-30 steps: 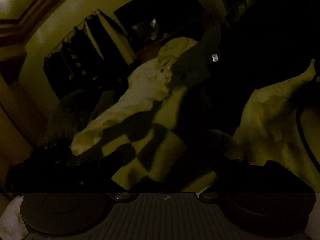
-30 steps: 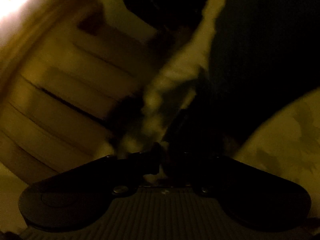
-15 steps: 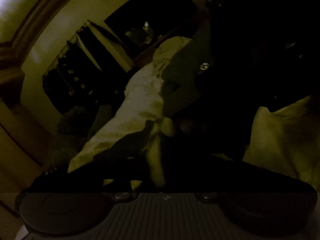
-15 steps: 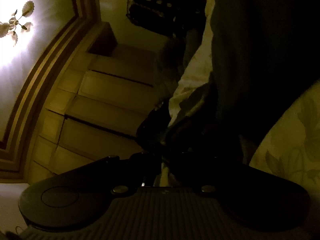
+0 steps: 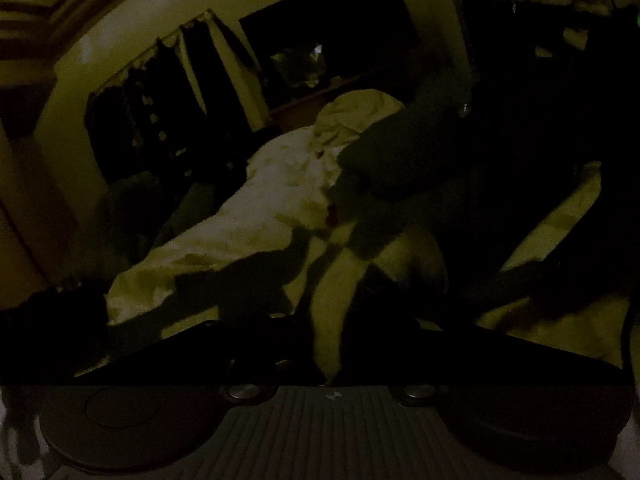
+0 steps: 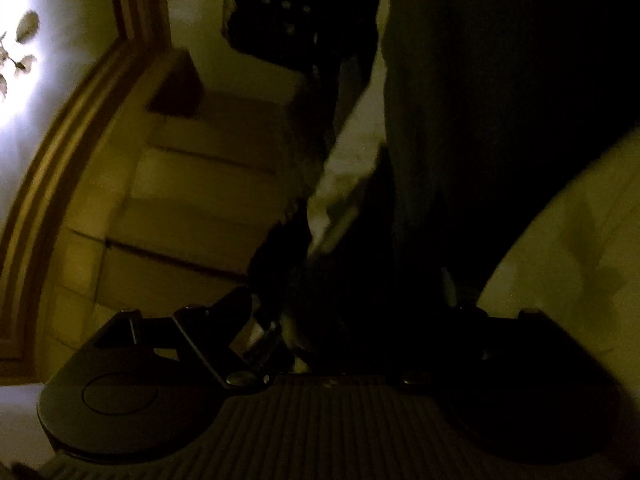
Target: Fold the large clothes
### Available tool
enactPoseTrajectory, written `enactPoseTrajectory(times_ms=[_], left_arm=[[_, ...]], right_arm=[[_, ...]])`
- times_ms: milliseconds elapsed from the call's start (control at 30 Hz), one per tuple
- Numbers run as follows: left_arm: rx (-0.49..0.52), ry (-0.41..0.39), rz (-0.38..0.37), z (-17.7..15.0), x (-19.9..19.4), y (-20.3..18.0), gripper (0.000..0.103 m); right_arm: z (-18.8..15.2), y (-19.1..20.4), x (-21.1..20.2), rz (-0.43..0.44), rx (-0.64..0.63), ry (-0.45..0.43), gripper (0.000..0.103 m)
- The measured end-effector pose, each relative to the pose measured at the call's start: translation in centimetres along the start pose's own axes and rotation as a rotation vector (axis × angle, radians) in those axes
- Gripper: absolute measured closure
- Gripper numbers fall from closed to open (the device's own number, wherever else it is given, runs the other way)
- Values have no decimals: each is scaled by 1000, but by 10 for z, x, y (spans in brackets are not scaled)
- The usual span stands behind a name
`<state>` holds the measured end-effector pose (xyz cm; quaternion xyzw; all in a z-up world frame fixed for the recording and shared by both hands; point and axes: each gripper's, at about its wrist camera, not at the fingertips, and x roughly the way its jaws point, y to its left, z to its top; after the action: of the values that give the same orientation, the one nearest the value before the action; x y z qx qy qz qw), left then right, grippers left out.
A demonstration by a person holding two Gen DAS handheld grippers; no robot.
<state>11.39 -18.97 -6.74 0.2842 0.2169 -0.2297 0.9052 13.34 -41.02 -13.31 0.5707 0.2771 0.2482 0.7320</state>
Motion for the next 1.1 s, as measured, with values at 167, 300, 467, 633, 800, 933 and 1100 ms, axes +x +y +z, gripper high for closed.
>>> enactPoseTrajectory(times_ms=[167,300,467,633,800,933,1100], left_arm=[[-106,-22,-45,-5,-8,14,19],[-139,-44,-50,-12,-16,14,20],[-206,-48,-56,-19,-19,20,19],[-245,-46,-70,-27,-17,19,20],[-325,-89,-89,-24,-27,33,19],[-380,-160,-83,-15,-51,57,19],[-545,-259,-41,-15,-99,120,19]], right_arm=[[4,-13,15,53,101,18,13],[14,-12,44,50,138,62,14],[7,10,70,-80,-29,2,54],[-9,15,73,-153,-170,-56,75],[-10,26,74,-146,-223,-93,76],[-13,55,82,-119,-273,-127,76],[-27,128,103,-57,-435,-133,76]])
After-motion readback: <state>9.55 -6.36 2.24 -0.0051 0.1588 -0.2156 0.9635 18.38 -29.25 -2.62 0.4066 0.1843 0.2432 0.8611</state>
